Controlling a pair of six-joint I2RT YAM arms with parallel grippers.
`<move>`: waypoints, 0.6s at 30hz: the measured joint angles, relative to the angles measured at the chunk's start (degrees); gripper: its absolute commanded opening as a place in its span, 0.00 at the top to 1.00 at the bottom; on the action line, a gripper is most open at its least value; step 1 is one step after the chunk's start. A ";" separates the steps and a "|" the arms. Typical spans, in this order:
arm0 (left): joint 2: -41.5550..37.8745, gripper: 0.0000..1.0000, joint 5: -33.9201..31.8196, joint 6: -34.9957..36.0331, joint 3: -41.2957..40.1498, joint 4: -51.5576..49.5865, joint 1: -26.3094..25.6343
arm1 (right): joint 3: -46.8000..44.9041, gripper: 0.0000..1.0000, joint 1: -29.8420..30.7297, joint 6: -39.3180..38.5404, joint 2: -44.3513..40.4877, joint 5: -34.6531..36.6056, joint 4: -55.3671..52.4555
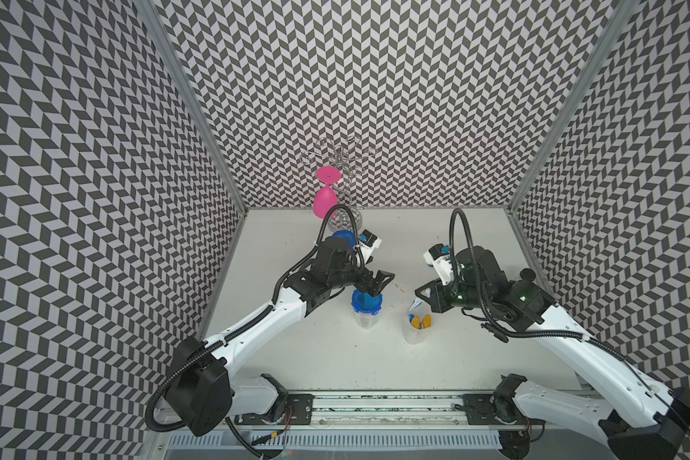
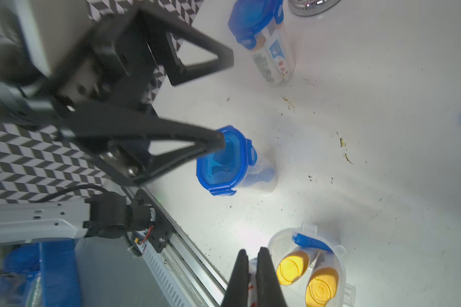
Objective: Pack away toiletry kits
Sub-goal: Place the toiletry item into the container.
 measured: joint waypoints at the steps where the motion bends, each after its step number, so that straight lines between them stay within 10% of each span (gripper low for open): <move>1: 0.00 0.06 0.11 -0.26 0.31 -0.04 0.42 | 0.00 1.00 1.18 0.07 0.02 1.38 -1.51; 18: 1.46 0.06 1.55 -0.74 3.15 0.11 1.38 | 0.00 1.00 4.15 1.33 1.03 14.95 -6.60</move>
